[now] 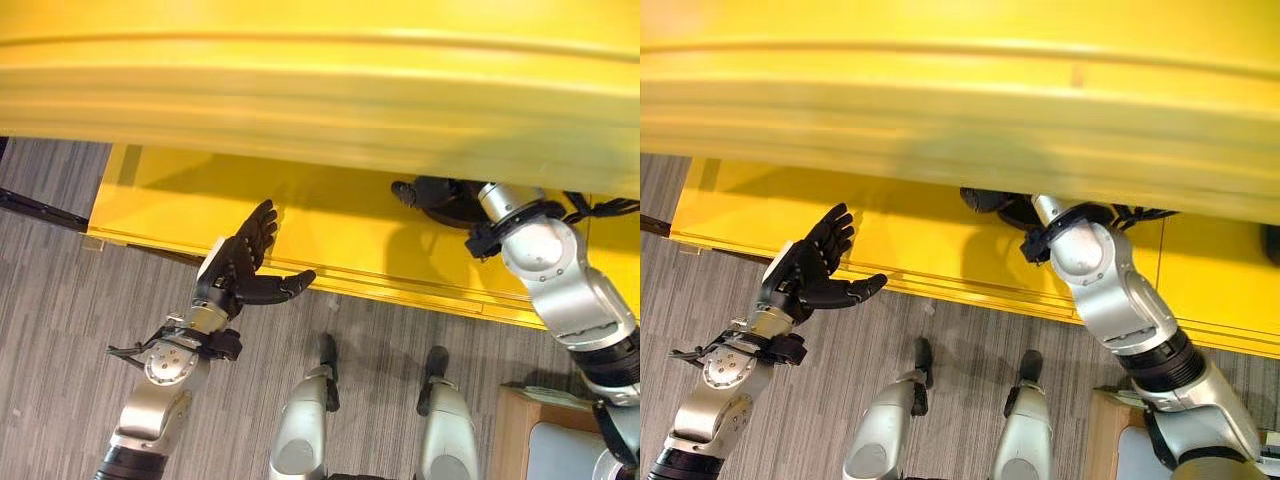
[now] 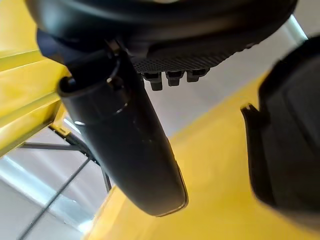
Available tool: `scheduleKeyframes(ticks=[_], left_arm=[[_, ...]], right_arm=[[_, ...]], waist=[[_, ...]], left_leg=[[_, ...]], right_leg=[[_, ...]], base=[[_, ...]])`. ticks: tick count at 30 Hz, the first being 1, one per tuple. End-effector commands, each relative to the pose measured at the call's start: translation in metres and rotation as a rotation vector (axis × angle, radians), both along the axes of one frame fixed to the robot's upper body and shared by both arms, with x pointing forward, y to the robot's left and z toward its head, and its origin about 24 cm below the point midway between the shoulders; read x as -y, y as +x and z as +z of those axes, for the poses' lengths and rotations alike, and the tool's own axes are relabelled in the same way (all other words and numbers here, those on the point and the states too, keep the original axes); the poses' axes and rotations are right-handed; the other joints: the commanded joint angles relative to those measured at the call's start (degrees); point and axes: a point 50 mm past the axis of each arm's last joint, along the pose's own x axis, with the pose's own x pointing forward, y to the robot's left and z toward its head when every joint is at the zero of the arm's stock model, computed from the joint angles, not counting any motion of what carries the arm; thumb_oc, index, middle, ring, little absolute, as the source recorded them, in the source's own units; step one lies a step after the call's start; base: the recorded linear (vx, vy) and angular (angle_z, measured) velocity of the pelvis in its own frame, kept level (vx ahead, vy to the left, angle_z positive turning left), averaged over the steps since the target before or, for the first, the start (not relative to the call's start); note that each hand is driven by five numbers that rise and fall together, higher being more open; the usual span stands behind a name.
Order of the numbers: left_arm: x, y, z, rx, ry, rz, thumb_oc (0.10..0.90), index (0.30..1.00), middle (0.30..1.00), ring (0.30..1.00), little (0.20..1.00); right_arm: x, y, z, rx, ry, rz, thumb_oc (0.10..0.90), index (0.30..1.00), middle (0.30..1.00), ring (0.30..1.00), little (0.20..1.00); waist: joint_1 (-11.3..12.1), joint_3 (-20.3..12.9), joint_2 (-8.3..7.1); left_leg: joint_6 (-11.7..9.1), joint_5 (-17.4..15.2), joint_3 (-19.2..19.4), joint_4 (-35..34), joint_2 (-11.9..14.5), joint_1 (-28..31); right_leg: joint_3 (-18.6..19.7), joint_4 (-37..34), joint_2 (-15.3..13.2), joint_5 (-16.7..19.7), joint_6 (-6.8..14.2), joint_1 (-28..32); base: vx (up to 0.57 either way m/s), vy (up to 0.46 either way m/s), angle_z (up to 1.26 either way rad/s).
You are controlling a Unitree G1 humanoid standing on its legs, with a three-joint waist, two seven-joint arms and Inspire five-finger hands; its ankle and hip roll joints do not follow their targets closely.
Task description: Move parts from the plastic box to the shelf.
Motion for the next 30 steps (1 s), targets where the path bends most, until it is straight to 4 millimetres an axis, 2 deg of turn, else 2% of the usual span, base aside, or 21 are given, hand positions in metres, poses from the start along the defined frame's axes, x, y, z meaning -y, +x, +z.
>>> scheduleKeyframes(ticks=[1, 3, 7, 8, 13, 18, 24, 30], left_arm=[[0.034, -0.019, -0.024, -0.099, -0.027, -0.171, 0.900, 1.000, 1.000, 1.000, 1.000], [0.036, -0.021, -0.032, -0.137, -0.032, -0.160, 0.900, 1.000, 1.000, 1.000, 1.000], [0.038, -0.026, -0.046, -0.183, -0.037, -0.133, 0.900, 1.000, 1.000, 1.000, 1.000], [0.039, -0.029, -0.053, -0.201, -0.042, -0.123, 0.900, 1.000, 1.000, 1.000, 1.000], [0.036, -0.035, -0.063, -0.217, -0.051, -0.094, 0.900, 1.000, 1.000, 1.000, 1.000], [0.035, -0.036, -0.065, -0.207, -0.063, -0.083, 0.900, 1.000, 1.000, 1.000, 1.000], [0.035, -0.031, -0.063, -0.186, -0.062, -0.061, 0.900, 1.000, 1.000, 1.000, 1.000], [0.037, -0.025, -0.057, -0.182, -0.075, -0.058, 0.900, 1.000, 1.000, 1.000, 1.000]], right_arm=[[-0.007, -0.027, 0.056, 0.351, 0.131, 0.100, 0.900, 1.000, 1.000, 1.000, 1.000], [-0.005, -0.027, 0.040, 0.348, 0.226, 0.089, 0.900, 1.000, 1.000, 1.000, 1.000], [0.001, -0.026, 0.017, 0.339, 0.309, 0.055, 0.900, 1.000, 1.000, 1.000, 1.000], [0.003, -0.030, 0.005, 0.356, 0.328, 0.039, 0.900, 1.000, 1.000, 1.000, 1.000], [0.011, -0.042, -0.020, 0.379, 0.370, 0.010, 0.900, 1.000, 1.000, 1.000, 1.000], [0.015, -0.055, -0.041, 0.352, 0.411, 0.015, 0.900, 1.000, 1.000, 1.000, 1.000], [0.020, -0.057, -0.062, 0.268, 0.483, -0.031, 0.900, 1.000, 1.000, 1.000, 1.000], [0.024, -0.056, -0.084, 0.114, 0.551, -0.061, 0.900, 1.000, 1.000, 1.000, 1.000]], waist=[[-0.9, -7.0, -2.05], [-1.2, -9.8, -2.88], [-1.6, -13.3, -3.63], [-2.0, -14.9, -3.85], [-3.4, -17.8, -4.28], [-4.9, -20.4, -4.87], [-6.5, -21.7, -5.23], [-8.1, -22.5, -5.34]], left_leg=[[-1.1, -4.5, 1.4, -0.5, 3.2, 4.2], [-1.3, -3.5, 1.8, -3.0, 3.7, 6.6], [-2.0, -1.9, 2.8, -7.3, 4.2, 9.7], [-2.5, -1.0, 3.9, -9.6, 4.9, 11.5], [-3.3, -0.4, 5.3, -11.9, 5.9, 13.8], [-3.0, -1.3, 6.5, -11.9, 5.8, 15.8], [-2.5, -2.0, 6.9, -11.9, 5.6, 17.5], [-1.8, -2.8, 7.0, -11.9, 4.9, 19.0]], right_leg=[[-2.2, 0.3, 1.7, -4.3, -1.8, 1.5], [-2.6, -3.7, 1.9, -2.5, -1.2, 4.8], [-3.2, -9.5, 1.9, 0.3, -0.1, 8.2], [-3.6, -12.6, 1.7, 1.8, 0.7, 10.0], [-3.7, -17.9, 1.7, 4.3, 1.9, 13.1], [-3.1, -18.9, 2.1, 4.2, 2.2, 14.9], [-1.5, -18.9, 2.7, 4.1, 2.2, 16.1], [0.2, -18.9, 3.1, 4.1, 2.2, 17.0]], base=[[0.30, -0.015, 0.01], [0.34, -0.028, 0.06], [0.23, -0.015, 0.03], [0.18, 0.005, -0.01], [0.11, 0.007, -0.07], [0.06, 0.020, -0.05], [0.02, 0.027, -0.15], [0.01, 0.041, -0.12]])
